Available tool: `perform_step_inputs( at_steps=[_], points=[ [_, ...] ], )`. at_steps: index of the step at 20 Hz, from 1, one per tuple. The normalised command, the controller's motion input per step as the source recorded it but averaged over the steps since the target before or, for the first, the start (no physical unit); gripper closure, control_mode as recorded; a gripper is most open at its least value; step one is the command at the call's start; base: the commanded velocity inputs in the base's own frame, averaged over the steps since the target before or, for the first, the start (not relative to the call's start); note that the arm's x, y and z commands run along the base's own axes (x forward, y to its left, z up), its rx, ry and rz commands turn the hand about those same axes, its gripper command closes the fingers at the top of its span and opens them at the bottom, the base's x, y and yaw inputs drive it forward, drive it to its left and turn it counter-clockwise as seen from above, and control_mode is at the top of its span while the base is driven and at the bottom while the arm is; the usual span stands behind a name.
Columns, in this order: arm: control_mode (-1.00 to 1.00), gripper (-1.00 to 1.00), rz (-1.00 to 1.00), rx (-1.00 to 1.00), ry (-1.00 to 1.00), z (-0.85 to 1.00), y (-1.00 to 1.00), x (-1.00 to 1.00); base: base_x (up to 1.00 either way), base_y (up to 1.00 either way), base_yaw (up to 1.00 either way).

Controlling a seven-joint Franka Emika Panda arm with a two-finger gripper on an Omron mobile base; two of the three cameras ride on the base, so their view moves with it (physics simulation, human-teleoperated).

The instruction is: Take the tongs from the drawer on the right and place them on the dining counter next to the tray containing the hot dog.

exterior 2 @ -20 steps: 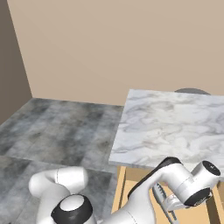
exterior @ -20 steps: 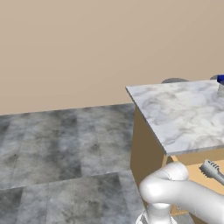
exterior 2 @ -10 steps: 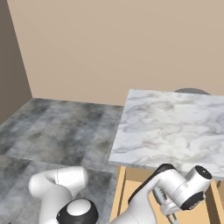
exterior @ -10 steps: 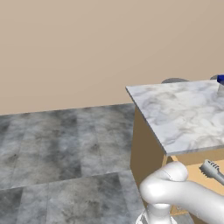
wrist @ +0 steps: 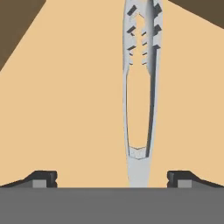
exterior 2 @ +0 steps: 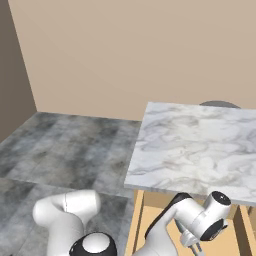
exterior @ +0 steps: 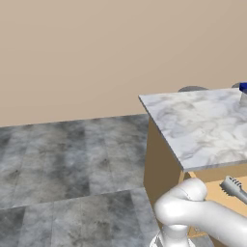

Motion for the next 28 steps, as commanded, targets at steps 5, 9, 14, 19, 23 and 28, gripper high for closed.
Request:
perform_step_inputs(
  at_steps=[5,9,14,19,23,28],
  points=[
    [-1.00,-1.00,0.00,0.00,0.00,-0.36,0.00,0.20,0.00,0.00,0.00],
    [-1.00,-1.00,0.00,0.00,0.00,-0.32,0.00,0.20,0.00,0.00,0.00],
    [-1.00,-1.00,0.00,0.00,0.00,-0.33,-0.01,0.14,0.00,0.00,0.00],
    [-1.00,-1.00,0.00,0.00,0.00,-0.33,-0.04,0.08,0.00,0.00,0.00],
    [-1.00,-1.00,0.00,0.00,0.00,-0.30,-0.06,0.03,0.00,0.00,0.00],
    [-1.00,-1.00,0.00,0.00,0.00,-0.30,-0.09,0.00,0.00,0.00,0.00]
  ],
)
